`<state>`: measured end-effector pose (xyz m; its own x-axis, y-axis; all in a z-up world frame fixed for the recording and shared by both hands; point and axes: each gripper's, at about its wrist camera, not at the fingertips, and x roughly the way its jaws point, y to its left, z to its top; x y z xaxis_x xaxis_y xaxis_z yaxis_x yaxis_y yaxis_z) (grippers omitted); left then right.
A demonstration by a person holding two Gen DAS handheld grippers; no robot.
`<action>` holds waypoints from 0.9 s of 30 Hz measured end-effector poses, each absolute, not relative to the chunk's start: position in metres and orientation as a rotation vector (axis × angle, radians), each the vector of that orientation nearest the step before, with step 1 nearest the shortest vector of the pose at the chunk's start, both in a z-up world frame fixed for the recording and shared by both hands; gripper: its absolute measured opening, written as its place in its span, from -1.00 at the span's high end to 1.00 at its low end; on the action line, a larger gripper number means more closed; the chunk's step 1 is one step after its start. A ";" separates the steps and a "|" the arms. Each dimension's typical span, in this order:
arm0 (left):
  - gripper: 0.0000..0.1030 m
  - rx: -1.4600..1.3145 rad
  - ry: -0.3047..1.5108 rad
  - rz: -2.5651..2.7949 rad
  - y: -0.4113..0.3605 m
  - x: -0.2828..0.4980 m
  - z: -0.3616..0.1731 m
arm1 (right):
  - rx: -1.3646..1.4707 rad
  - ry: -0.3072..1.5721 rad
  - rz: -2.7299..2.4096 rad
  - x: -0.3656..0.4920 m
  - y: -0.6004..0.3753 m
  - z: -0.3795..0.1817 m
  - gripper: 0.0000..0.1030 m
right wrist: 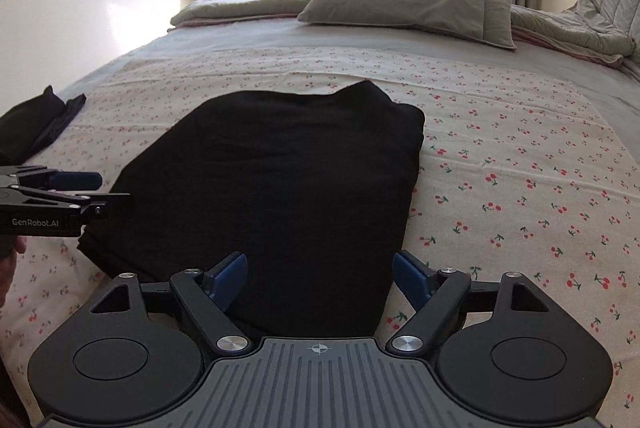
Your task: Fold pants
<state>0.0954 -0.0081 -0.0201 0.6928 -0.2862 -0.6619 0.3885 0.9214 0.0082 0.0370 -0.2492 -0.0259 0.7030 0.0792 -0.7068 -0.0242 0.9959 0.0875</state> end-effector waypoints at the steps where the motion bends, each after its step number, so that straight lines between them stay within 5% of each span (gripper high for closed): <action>1: -0.54 0.156 0.718 -0.383 -0.007 0.093 -0.023 | 0.081 0.801 0.050 0.033 -0.249 -0.032 -0.59; 7: -0.56 0.173 0.754 -0.393 -0.005 0.071 -0.017 | 0.246 0.877 0.054 0.011 -0.269 -0.029 -0.66; 16: -1.00 0.179 0.759 -0.361 -0.020 0.047 0.019 | 0.299 0.811 -0.047 -0.013 -0.285 0.022 -0.81; 27: -1.00 0.181 0.772 -0.185 -0.044 0.034 0.018 | 0.118 0.782 -0.159 -0.023 -0.238 0.024 -0.93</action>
<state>0.0337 -0.0443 0.0183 0.7021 -0.0995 -0.7051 0.2314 0.9683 0.0938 -0.0233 -0.2380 0.0241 0.6986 -0.0986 -0.7087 0.1857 0.9815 0.0465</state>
